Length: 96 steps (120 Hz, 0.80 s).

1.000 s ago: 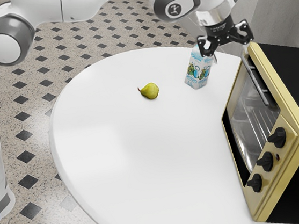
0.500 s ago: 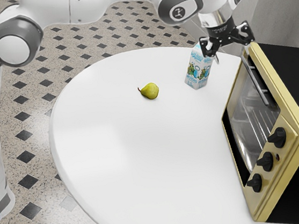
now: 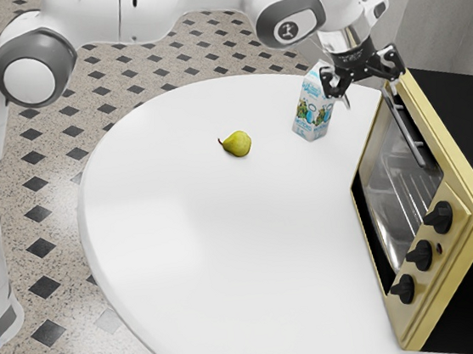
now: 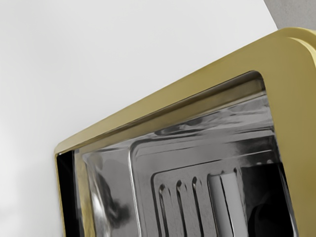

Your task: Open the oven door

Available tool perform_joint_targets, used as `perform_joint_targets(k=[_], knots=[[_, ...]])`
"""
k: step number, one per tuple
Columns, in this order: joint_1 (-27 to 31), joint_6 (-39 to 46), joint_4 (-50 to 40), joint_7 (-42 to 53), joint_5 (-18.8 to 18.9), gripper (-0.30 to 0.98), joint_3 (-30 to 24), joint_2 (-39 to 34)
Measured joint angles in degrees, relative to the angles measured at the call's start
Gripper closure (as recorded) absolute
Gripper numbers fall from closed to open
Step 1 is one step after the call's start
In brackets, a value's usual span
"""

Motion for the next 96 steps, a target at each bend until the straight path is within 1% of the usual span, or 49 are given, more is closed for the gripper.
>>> perform_joint_targets(k=[20, 60, 96], knots=[[-0.01, 0.26, -0.41, 0.27, -0.33, 0.00, 0.02, 0.30], [-0.01, 0.53, -1.16, 0.64, -2.21, 0.00, 0.80, 1.26], [-0.18, 0.40, -6.74, 0.70, -4.69, 0.00, 2.70, -2.89]])
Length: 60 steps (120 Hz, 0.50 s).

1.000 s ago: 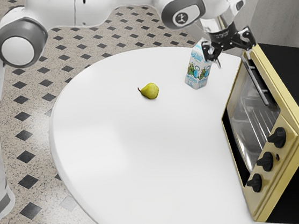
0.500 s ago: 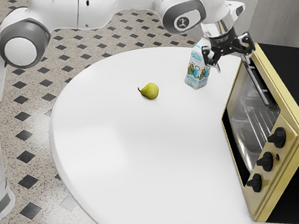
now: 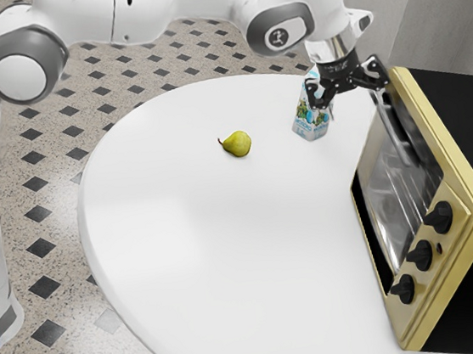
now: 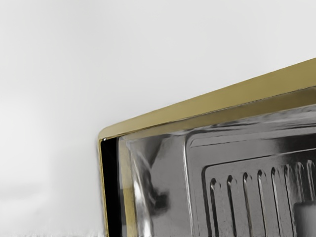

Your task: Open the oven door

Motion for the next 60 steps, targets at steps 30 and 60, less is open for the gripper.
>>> perform_joint_targets(k=[30, 60], knots=[[0.43, -0.03, -3.72, -0.07, -2.70, 0.00, 0.45, -2.70], [0.68, 0.04, -8.08, -0.43, -4.78, 0.00, 1.11, -5.41]])
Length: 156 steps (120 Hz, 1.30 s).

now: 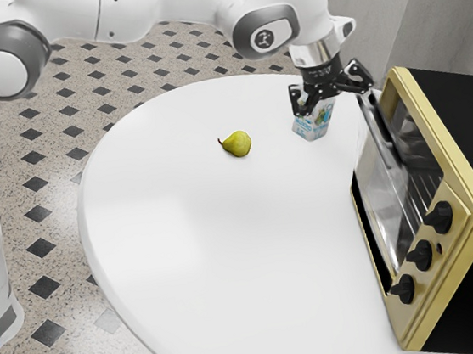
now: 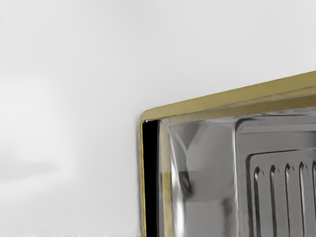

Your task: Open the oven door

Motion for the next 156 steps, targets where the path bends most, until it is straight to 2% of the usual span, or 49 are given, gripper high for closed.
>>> perform_joint_targets(k=[82, 119, 131, 146, 152, 156], knots=[[1.79, 0.76, -12.24, -1.08, -2.96, 0.00, 0.47, -10.09], [3.75, 1.34, -20.78, -1.61, -6.65, 0.01, 0.08, -17.40], [8.16, 1.60, -26.14, -1.72, -9.62, 0.00, -0.20, -22.62], [17.29, 0.78, -32.87, -0.70, -16.31, 0.00, -0.37, -30.77], [19.15, -0.01, -32.86, -0.81, -17.47, 0.00, -3.43, -33.78], [19.57, -1.29, -29.89, -1.67, -16.98, 0.00, -6.18, -34.52]])
